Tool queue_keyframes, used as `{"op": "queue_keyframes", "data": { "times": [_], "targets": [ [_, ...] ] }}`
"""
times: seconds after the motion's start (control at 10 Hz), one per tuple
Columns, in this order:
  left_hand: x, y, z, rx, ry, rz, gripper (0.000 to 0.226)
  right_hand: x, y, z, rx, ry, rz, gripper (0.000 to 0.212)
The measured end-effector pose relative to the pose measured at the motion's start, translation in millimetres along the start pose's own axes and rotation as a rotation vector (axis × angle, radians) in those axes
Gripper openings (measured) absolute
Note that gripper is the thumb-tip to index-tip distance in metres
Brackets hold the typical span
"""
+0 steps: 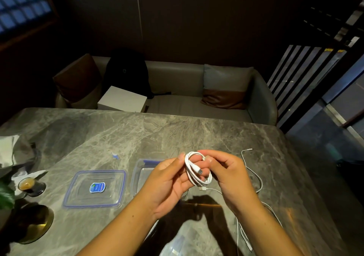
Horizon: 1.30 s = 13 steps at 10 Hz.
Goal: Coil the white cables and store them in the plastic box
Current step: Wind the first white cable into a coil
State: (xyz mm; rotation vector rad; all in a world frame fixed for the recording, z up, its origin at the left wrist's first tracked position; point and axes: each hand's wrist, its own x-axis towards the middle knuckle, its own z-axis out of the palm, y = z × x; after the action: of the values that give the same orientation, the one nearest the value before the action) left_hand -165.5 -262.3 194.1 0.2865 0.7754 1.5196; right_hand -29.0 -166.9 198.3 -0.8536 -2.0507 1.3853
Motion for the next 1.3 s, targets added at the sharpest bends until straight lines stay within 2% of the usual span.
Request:
{"op": "queue_keyframes", "data": {
  "times": [0.2, 0.4, 0.5, 0.7, 1.0, 1.1, 1.2, 1.3],
  "targets": [
    [2.4, 4.9, -12.3, 0.215, 0.156, -0.064, 0.034, -3.4, 9.6, 1.2, -0.087, 0.057, -0.029, 0.01],
    [5.1, 18.0, -14.1, 0.568, 0.045, -0.107, 0.027, -7.9, 12.7, 1.2, -0.168, 0.114, -0.04, 0.01],
    [6.1, 18.7, -12.1, 0.655, 0.02, -0.097, 0.024, -10.9, 13.3, 1.8, -0.208, 0.129, -0.059, 0.011],
    [4.6, 19.3, -15.9, 0.663, 0.036, 0.007, 0.021, -14.3, 12.6, -2.9, -0.265, 0.181, -0.083, 0.008],
    [7.6, 14.4, -13.3, 0.684, 0.013, -0.009, 0.015, -4.6, -2.8, -18.6, -0.299, 0.217, -0.144, 0.009],
    [8.6, 15.7, -10.9, 0.69, 0.008, -0.021, 0.014, -2.9, -5.5, -18.4, -0.217, 0.238, -0.09, 0.009],
    [10.4, 16.4, -10.3, 0.709, 0.055, 0.004, 0.014, -2.0, -4.4, -16.6, -0.011, 0.239, 0.024, 0.014],
    [11.6, 18.1, -13.3, 0.715, 0.125, 0.046, 0.013, -3.3, -5.6, -16.7, 0.215, 0.148, 0.164, 0.022]
  ]
}}
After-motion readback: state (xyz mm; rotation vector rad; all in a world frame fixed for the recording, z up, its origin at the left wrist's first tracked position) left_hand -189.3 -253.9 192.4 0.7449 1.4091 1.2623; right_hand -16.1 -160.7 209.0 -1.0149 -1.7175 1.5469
